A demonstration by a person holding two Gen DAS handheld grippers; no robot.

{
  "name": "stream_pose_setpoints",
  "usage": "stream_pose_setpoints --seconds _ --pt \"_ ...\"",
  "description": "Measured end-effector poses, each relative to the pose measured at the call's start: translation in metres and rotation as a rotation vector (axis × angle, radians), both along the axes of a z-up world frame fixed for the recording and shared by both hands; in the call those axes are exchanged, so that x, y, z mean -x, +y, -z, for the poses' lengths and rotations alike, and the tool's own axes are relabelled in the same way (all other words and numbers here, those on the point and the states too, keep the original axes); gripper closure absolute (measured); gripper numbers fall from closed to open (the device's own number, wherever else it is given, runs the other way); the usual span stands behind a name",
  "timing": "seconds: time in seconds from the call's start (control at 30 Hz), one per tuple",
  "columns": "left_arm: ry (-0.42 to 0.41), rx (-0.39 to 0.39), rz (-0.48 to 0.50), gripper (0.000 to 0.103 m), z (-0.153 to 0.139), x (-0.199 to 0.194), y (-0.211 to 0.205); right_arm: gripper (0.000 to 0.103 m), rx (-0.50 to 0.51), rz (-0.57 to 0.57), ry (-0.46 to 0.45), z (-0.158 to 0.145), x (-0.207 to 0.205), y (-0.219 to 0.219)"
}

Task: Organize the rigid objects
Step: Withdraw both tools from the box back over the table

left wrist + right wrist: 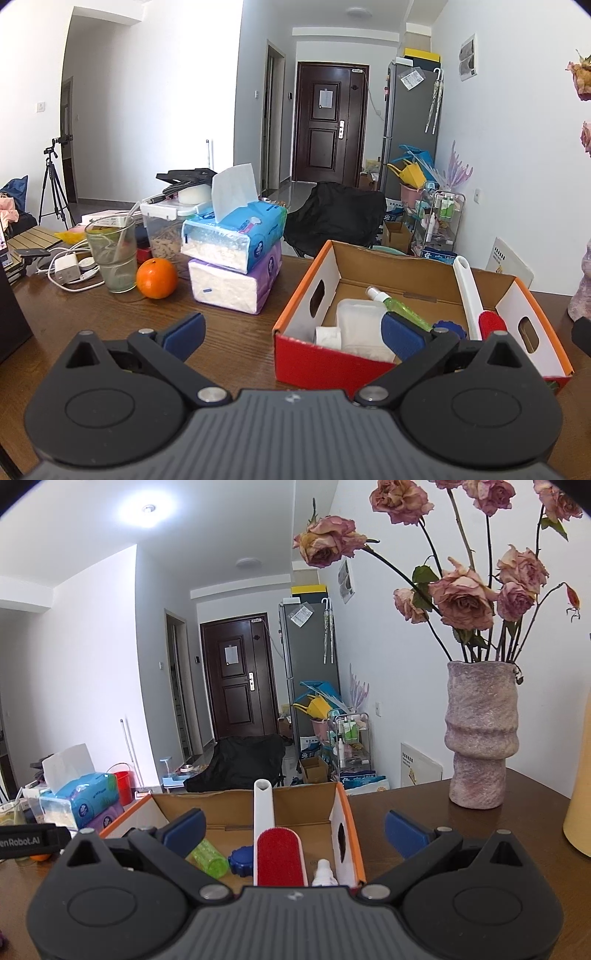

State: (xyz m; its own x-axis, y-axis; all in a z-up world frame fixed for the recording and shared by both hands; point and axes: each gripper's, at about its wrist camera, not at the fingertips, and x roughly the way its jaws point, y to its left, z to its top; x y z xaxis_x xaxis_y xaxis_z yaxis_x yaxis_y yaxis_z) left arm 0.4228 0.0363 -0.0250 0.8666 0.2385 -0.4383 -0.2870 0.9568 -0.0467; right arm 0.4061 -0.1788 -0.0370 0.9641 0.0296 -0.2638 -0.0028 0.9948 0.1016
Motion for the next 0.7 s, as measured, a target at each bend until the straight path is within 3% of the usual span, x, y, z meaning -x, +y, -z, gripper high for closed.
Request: stream_pose_setpoints --seconds 0.7 --pt "0.023 0.015 0.01 0.0 -0.003 0.09 0.015 0.0 0.042 -0.003 0.011 0.004 0.09 -0.002"
